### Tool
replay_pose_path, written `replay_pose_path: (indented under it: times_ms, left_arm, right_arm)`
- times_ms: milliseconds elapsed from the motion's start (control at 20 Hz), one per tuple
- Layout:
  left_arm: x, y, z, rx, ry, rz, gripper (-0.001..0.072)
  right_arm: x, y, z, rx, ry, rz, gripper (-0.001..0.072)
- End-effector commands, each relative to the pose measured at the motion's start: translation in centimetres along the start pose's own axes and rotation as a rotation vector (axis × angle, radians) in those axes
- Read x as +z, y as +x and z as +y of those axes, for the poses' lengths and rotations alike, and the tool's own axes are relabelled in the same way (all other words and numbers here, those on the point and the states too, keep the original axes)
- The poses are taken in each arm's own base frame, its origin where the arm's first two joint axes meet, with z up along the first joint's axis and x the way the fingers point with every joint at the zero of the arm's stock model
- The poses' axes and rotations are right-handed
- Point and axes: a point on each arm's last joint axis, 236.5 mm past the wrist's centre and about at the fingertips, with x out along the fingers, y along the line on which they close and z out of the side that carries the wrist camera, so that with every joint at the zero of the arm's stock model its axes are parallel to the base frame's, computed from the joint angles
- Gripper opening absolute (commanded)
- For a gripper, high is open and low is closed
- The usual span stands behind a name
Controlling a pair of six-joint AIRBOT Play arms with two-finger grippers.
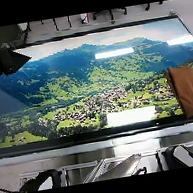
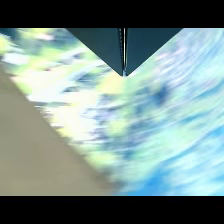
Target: Fold the shirts.
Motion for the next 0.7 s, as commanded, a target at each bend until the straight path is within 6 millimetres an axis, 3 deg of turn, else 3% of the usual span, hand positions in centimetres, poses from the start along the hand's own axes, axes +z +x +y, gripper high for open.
replay_pose_path:
  times_ms: [0, 150, 250, 300, 400, 500, 650]
  left_arm:
    - [-4.3, 1.5, 1.3, 0.023, -0.054, 0.065, 0.0016]
    - [-13.0, 4.1, 2.8, 0.076, -0.065, 0.167, 0.0016]
    - [-18.2, 5.3, 3.0, 0.073, -0.065, 0.208, 0.0016]
    - [-20.1, 5.6, 3.1, 0.071, -0.073, 0.222, 0.0016]
    - [-21.8, 5.6, 3.3, 0.074, -0.099, 0.229, 0.0016]
    - [-22.5, 5.2, 3.3, 0.073, -0.096, 0.222, 0.0016]
    - [-22.6, 4.7, 3.1, 0.069, -0.088, 0.203, 0.0017]
  right_arm:
    - [-6.7, 1.2, 11.6, 0.21, -0.277, 0.112, 0.0021]
    - [-17.2, 3.9, 17.5, 0.34, -0.456, 0.259, 0.0021]
    - [-22.3, 5.6, 19.1, 0.388, -0.531, 0.306, 0.0021]
    - [-23.5, 6.1, 19.5, 0.396, -0.547, 0.327, 0.0021]
    - [-24.5, 6.7, 19.6, 0.396, -0.536, 0.366, 0.0026]
    - [-25.6, 6.6, 18.9, 0.375, -0.496, 0.434, 0.0025]
    - [-25.8, 6.9, 18.7, 0.368, -0.492, 0.445, 0.0025]
